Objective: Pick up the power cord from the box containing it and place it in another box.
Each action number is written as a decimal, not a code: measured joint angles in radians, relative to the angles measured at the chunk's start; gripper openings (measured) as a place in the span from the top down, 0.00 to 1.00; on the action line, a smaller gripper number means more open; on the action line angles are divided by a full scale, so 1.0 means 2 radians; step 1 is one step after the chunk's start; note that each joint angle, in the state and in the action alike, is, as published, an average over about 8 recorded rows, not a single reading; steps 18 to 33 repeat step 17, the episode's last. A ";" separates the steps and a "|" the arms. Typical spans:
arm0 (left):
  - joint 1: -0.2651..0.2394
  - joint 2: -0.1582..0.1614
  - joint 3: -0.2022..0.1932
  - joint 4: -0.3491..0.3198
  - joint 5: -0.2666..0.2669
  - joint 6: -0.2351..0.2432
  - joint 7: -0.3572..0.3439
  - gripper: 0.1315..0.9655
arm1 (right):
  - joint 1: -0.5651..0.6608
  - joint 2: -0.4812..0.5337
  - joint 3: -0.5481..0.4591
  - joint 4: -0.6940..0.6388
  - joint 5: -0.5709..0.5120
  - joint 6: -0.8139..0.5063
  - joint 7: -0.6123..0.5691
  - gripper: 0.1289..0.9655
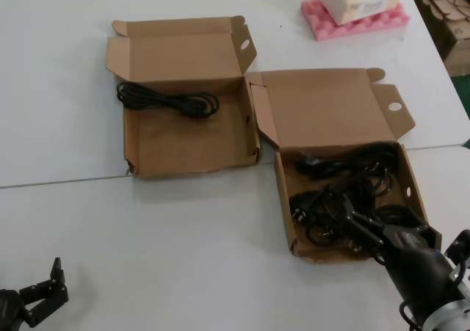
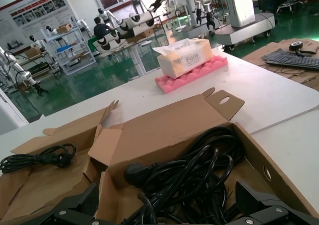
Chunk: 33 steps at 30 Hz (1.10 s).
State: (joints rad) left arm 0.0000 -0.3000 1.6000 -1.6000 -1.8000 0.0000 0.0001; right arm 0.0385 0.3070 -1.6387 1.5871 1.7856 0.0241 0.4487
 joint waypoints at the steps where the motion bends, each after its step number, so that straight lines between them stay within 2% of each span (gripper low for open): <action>1: 0.000 0.000 0.000 0.000 0.000 0.000 0.000 0.00 | 0.000 0.000 0.000 0.000 0.000 0.000 0.000 0.00; 33: 0.000 0.000 0.000 0.000 0.000 0.000 0.000 0.00 | 0.000 0.000 0.000 0.000 0.000 0.000 0.000 0.00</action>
